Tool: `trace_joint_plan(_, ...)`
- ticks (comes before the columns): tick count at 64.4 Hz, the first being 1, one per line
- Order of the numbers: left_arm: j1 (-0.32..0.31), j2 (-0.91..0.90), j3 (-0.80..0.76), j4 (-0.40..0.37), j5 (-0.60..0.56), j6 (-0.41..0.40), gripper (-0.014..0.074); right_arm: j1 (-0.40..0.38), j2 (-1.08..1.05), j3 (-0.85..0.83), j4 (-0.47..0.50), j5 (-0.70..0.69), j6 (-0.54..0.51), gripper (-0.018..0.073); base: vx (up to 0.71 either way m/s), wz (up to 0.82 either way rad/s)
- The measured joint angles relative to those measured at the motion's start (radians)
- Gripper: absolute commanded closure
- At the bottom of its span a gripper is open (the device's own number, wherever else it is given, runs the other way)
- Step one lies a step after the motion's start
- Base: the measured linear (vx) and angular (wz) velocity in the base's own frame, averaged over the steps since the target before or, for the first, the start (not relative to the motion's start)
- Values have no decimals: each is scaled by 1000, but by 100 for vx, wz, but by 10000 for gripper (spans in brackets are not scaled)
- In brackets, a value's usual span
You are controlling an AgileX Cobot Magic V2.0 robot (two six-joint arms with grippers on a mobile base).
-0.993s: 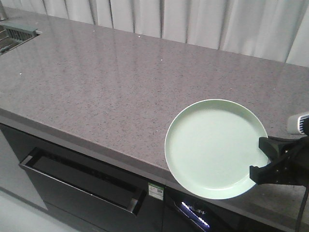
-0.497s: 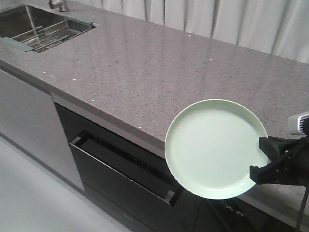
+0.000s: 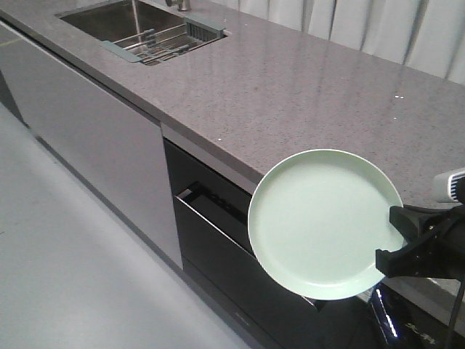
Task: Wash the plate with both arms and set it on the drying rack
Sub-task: 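Drive the base away from the counter holding the plate in the right gripper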
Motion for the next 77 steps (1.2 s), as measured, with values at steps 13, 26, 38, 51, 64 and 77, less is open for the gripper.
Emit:
trace_joint_plan(13,0,0,0,0,0,0,602,0,0,0,0,0,0,567,-3,40)
trace_joint_plan(26,0,0,0,0,0,0,602,0,0,0,0,0,0,567,-3,45)
trace_joint_plan(38,0,0,0,0,0,0,602,0,0,0,0,0,0,567,-2,46)
trace_joint_plan(51,0,0,0,0,0,0,602,0,0,0,0,0,0,567,-2,43)
trace_joint_plan(64,0,0,0,0,0,0,602,0,0,0,0,0,0,567,-3,36)
trace_joint_plan(77,0,0,0,0,0,0,602,0,0,0,0,0,0,567,-2,25)
